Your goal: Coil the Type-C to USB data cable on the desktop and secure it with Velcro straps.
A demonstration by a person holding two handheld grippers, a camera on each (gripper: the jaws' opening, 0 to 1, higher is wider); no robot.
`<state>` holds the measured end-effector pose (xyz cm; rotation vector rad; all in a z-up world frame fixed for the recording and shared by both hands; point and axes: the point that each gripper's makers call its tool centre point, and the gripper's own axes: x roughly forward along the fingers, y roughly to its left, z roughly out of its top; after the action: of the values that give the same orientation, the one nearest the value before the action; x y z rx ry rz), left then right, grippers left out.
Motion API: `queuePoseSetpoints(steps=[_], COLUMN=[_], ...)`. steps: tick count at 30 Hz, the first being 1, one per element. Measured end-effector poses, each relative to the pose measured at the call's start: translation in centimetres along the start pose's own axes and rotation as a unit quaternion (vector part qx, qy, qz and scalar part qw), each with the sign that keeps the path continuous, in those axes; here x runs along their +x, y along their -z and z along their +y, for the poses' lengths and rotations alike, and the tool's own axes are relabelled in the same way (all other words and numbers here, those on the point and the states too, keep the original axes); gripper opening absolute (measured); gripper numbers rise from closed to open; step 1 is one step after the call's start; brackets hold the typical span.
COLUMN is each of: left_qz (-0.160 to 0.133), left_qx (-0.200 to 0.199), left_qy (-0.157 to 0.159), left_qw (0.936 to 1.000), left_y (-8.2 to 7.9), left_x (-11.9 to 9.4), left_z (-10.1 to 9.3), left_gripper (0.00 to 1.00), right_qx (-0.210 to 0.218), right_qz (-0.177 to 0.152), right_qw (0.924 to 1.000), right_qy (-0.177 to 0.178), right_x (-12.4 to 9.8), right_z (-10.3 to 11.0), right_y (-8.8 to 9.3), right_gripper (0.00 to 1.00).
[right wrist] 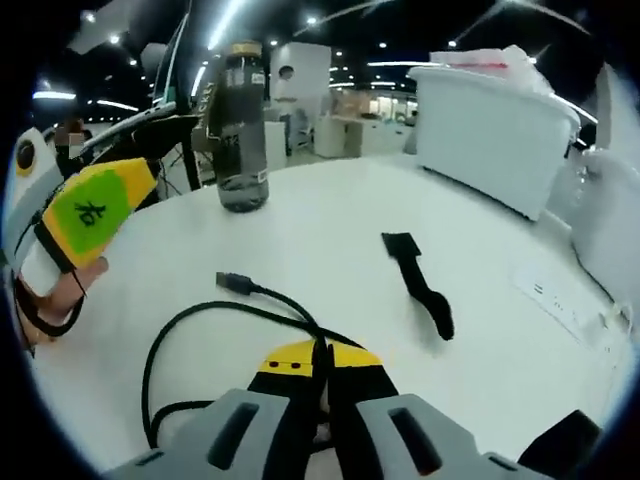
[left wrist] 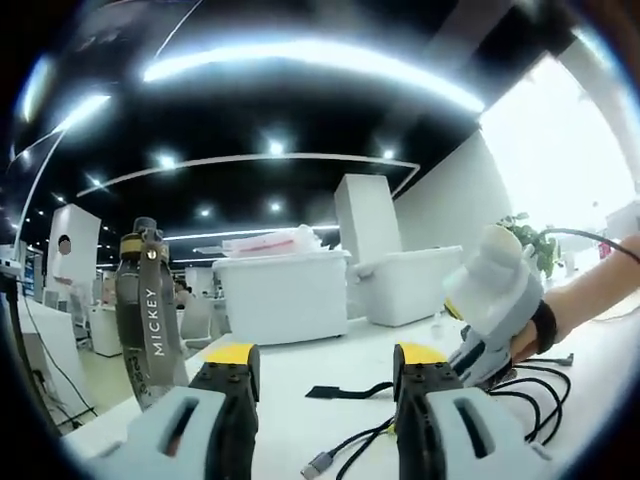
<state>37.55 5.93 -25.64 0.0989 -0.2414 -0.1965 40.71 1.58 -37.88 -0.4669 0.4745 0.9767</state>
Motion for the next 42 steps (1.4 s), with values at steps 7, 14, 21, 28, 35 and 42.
queuePoseSetpoints(steps=[7, 14, 21, 28, 35, 42], left_qz=[-0.002, 0.013, 0.034, 0.044, 0.034, 0.023], left_qx=[0.015, 0.074, 0.196, 0.266, 0.21, 0.17], left_qy=[0.008, 0.079, 0.168, 0.19, 0.183, 0.154], left_qw=[0.9999, 0.994, 0.9656, 0.944, 0.9599, 0.9731], left_y=[-0.2, -0.4, 0.8, 2.4, 1.9, 0.3], left_x=[0.0, 0.0, -0.7, -1.0, -0.8, -0.8], left_z=[-0.1, -2.4, -7.2, -9.2, -8.5, -6.9], left_gripper=[0.54, 0.54, 0.39, 0.21, 0.04, 0.04], right_qx=[-0.056, -0.14, -0.263, -0.279, -0.162, -0.02], right_qz=[-0.04, -0.148, -0.204, -0.227, -0.299, -0.332], right_qw=[0.9976, 0.9787, 0.9424, 0.933, 0.939, 0.9431], right_qy=[0.002, 0.024, 0.03, -0.004, -0.054, 0.006], right_x=[-2.2, -6.5, -11.5, -12.9, -13.3, -14.7], right_z=[1.0, -2.1, 0.0, 2.4, 2.6, -5.1], right_y=[-0.8, -3.5, -4.7, -4.4, -5.6, -6.4], right_gripper=[0.02, 0.02, 0.02, 0.03, 0.04, 0.07])
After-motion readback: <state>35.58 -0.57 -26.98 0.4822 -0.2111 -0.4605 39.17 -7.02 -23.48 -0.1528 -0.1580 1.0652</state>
